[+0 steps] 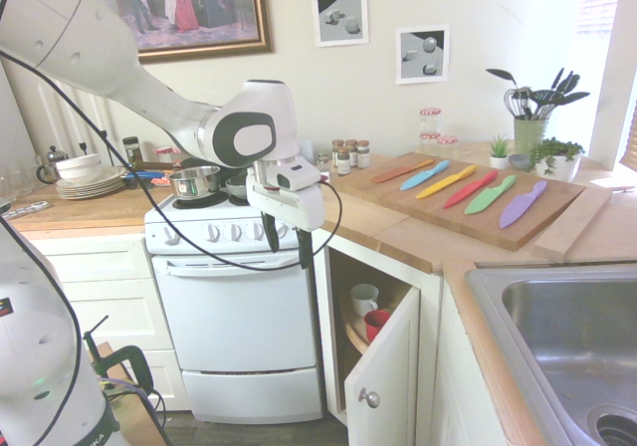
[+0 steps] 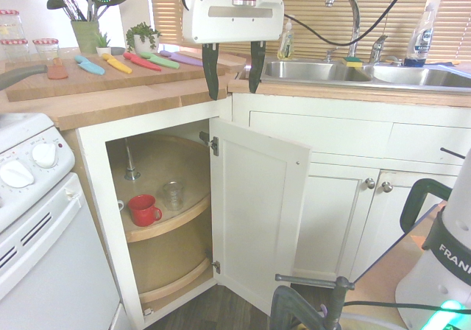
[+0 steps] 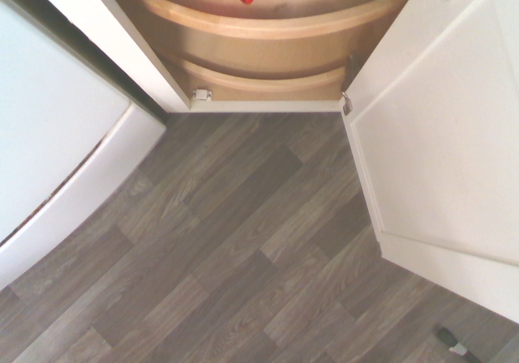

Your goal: Close the cabinet

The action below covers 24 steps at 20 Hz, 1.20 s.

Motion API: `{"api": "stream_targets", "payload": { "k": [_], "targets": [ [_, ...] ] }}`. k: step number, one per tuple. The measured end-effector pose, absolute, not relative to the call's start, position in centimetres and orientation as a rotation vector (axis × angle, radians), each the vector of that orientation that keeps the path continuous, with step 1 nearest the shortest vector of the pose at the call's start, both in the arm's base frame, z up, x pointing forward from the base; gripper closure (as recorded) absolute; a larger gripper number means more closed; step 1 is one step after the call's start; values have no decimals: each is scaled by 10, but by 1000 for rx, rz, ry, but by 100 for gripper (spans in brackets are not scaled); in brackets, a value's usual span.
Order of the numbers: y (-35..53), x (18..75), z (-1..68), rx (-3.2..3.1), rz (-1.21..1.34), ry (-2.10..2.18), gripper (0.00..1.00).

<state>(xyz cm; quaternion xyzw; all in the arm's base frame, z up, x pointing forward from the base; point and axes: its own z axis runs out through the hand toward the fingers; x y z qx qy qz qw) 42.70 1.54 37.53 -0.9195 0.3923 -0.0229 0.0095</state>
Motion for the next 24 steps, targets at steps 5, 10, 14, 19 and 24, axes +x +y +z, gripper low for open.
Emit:
{"api": "stream_targets", "payload": {
  "k": [5,10,14,19,24],
  "targets": [
    [15,428,370,-2846,-37,1249,0],
    [10,441,364,-2800,1,1291,0],
    [3,450,352,-2770,17,1325,0],
    [-16,454,325,-2772,14,1327,0],
    [-60,442,299,-2773,-17,1325,0]
  ]
}}
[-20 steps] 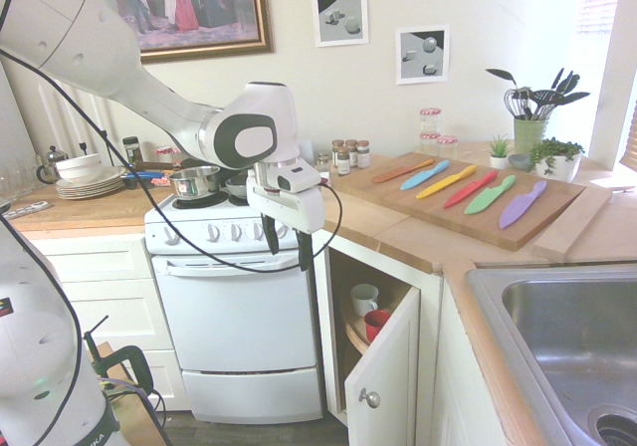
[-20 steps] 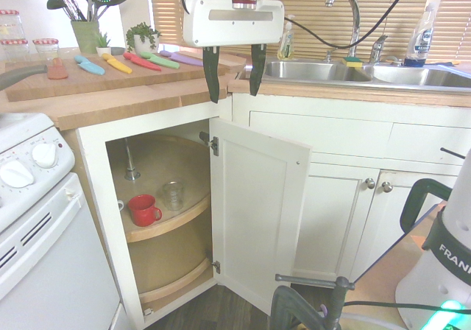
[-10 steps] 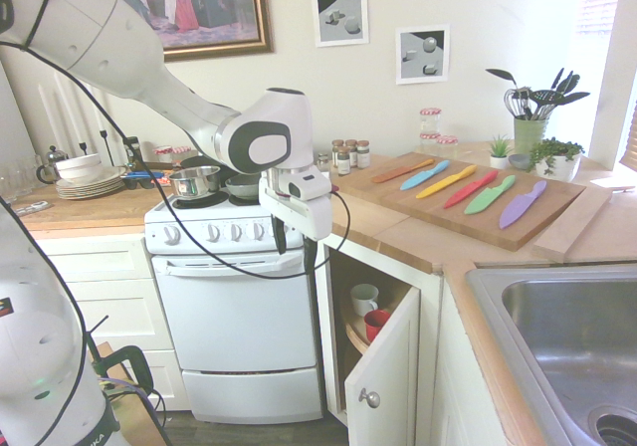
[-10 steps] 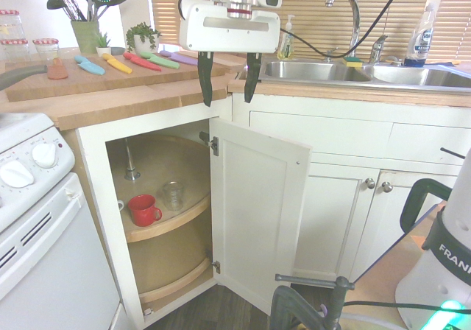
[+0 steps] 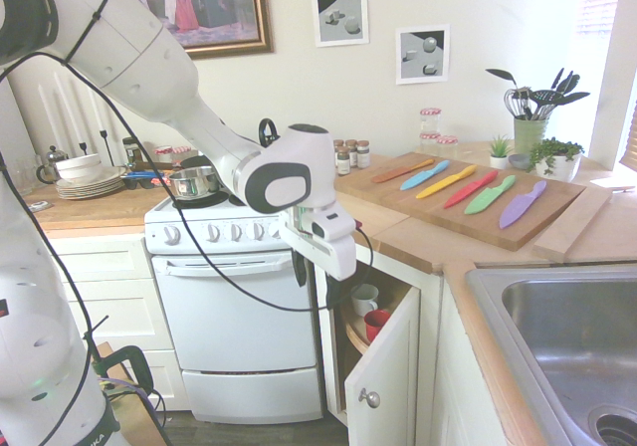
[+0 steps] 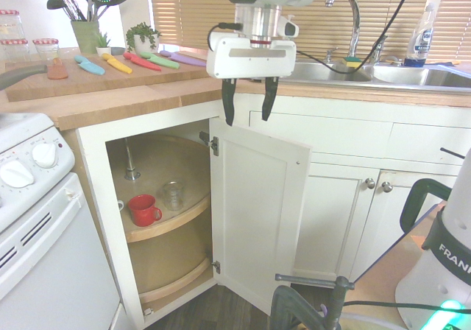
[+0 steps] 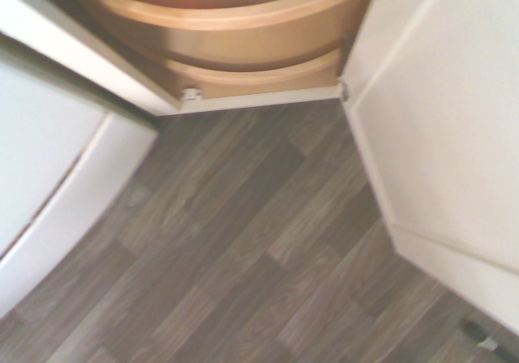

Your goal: Close the cabinet

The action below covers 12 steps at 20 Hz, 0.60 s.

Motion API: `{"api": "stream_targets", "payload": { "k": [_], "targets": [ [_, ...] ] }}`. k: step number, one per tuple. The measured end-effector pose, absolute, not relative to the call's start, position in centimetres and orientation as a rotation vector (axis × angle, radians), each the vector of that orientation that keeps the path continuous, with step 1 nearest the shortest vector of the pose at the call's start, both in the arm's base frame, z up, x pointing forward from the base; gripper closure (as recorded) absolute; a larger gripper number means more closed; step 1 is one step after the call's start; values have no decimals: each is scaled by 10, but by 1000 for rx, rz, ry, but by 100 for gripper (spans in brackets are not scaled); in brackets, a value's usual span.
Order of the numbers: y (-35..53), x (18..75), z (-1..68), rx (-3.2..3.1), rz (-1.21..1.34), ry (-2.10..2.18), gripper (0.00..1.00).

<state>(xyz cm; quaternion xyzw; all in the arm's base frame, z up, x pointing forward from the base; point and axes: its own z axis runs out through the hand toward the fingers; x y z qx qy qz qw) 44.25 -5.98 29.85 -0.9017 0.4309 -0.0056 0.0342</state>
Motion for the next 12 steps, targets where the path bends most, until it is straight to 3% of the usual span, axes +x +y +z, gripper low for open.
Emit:
{"api": "stream_targets", "payload": {
  "k": [12],
  "targets": [
    [-150,428,247,-2670,-120,1400,0]
  ]
}}
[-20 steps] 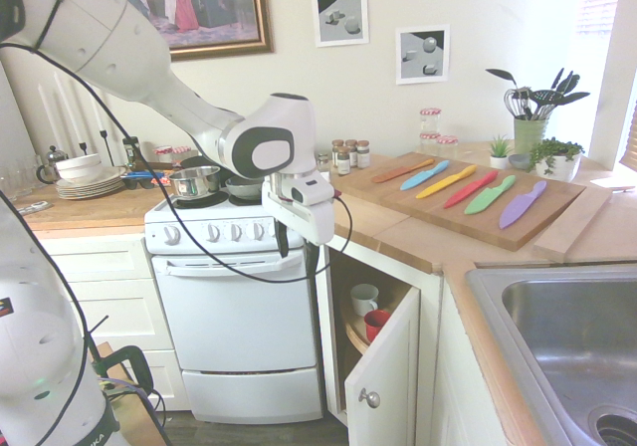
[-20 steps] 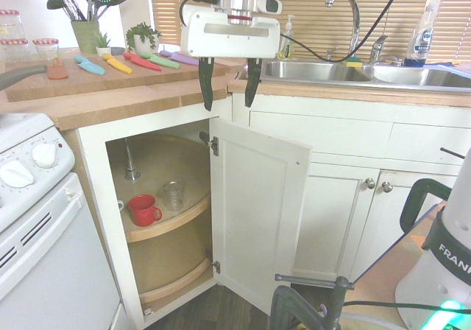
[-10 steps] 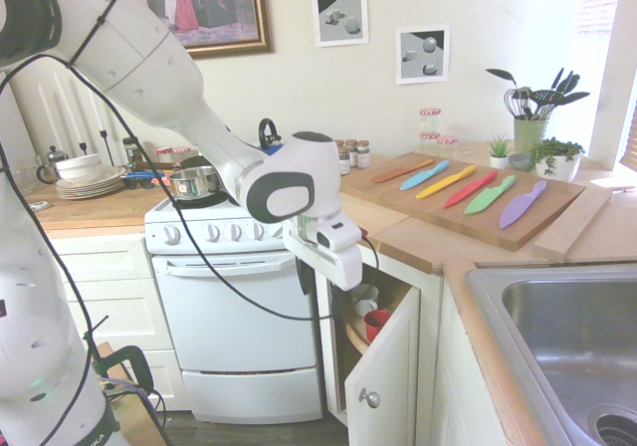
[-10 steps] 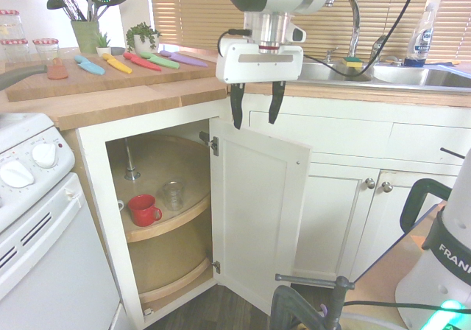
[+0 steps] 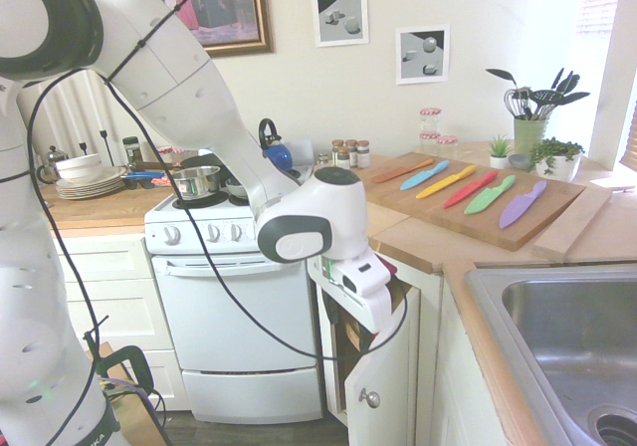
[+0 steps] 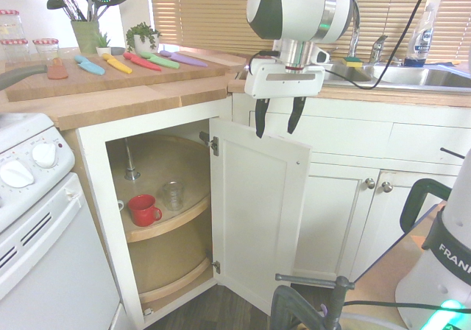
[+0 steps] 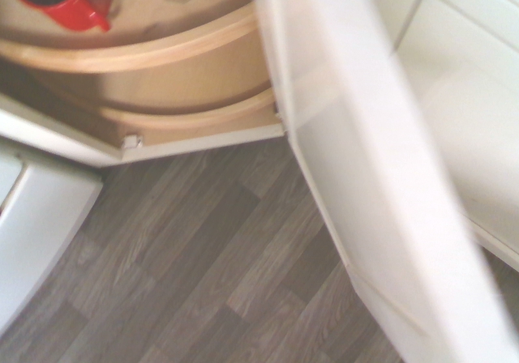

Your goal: Close the cabinet

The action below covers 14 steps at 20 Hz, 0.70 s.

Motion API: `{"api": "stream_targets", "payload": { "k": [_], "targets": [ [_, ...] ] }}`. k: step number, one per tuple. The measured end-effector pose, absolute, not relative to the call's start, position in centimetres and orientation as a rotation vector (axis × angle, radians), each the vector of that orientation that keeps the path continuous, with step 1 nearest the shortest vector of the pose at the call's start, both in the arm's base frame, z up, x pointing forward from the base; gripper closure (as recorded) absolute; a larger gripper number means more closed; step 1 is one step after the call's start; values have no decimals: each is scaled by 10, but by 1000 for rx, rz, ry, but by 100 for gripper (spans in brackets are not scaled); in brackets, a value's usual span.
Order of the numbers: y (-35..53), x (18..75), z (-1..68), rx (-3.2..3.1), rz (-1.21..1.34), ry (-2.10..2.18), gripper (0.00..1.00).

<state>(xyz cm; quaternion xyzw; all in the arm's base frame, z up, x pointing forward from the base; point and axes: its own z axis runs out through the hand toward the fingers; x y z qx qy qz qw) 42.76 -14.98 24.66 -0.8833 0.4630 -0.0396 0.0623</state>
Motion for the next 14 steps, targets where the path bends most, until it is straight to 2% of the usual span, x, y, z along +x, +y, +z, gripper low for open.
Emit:
{"api": "stream_targets", "payload": {
  "k": [8,14],
  "targets": [
    [-198,408,240,-2590,-149,1464,0],
    [-213,424,230,-2564,-218,1469,0]
  ]
}}
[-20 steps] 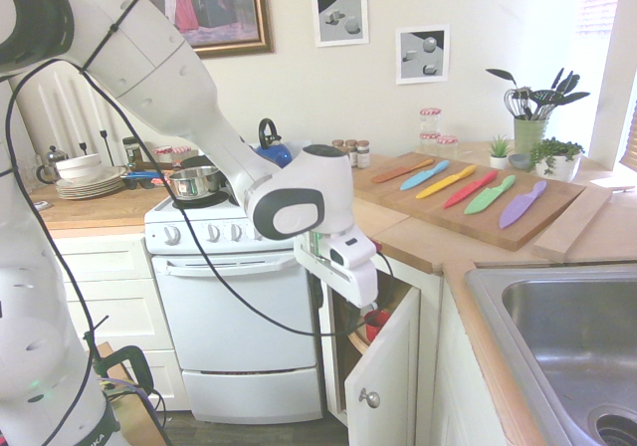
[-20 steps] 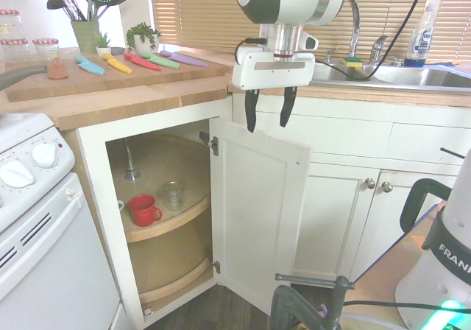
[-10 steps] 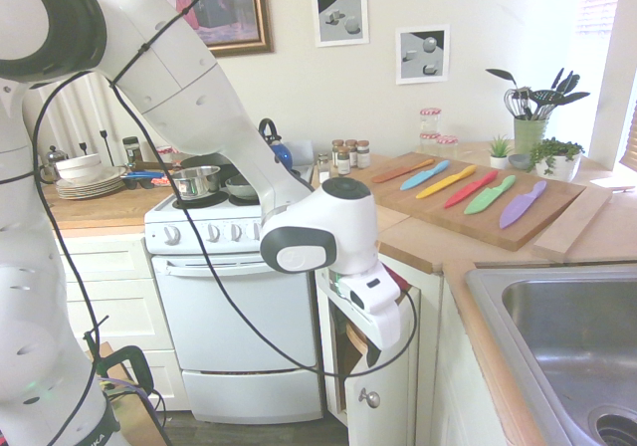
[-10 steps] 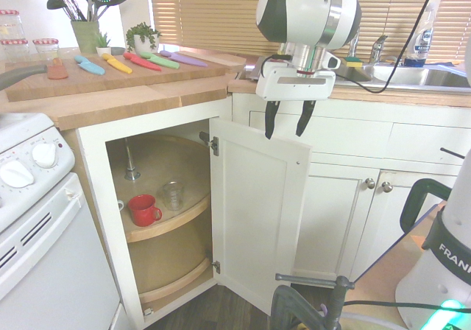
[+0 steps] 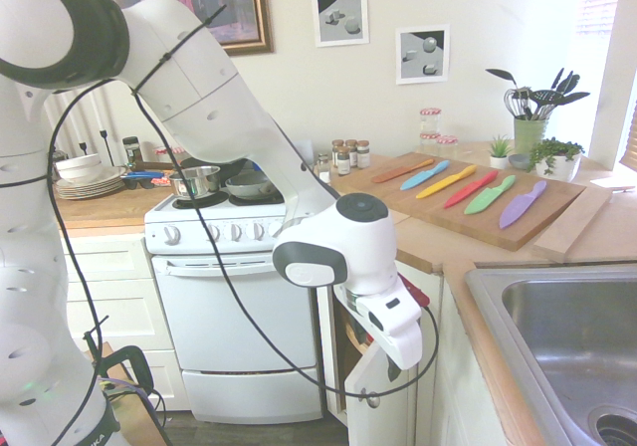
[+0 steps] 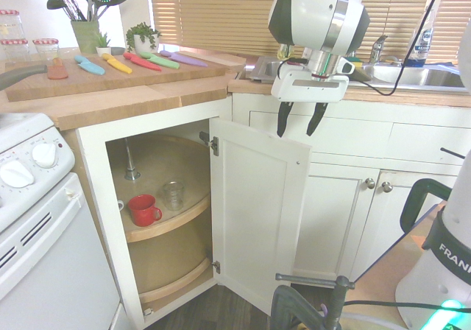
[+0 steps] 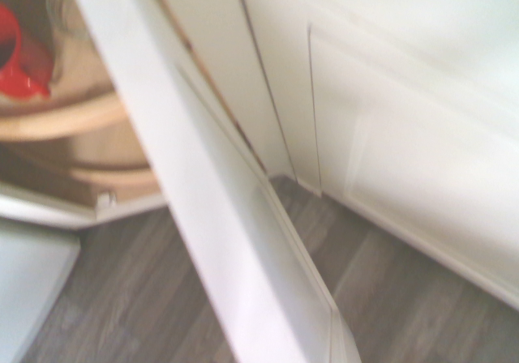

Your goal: Close the cabinet

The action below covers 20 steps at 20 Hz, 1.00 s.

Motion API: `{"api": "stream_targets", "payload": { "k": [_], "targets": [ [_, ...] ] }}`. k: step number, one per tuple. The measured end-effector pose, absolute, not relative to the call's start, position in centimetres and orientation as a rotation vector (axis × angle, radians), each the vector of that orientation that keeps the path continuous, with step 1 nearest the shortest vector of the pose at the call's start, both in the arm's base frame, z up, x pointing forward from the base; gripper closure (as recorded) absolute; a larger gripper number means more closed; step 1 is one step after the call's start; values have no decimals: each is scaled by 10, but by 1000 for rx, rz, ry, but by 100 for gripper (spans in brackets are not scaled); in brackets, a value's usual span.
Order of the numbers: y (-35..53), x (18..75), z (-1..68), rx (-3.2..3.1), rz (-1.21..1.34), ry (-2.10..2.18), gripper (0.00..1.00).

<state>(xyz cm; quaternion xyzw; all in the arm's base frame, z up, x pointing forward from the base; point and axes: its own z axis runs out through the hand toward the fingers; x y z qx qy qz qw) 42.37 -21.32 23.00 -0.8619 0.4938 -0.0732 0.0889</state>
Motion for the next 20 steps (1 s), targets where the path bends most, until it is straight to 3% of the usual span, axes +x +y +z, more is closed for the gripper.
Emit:
{"api": "stream_targets", "payload": {
  "k": [9,20],
  "targets": [
    [-249,449,245,-2528,-280,1469,0],
    [-242,462,195,-2509,-220,1434,0]
  ]
}}
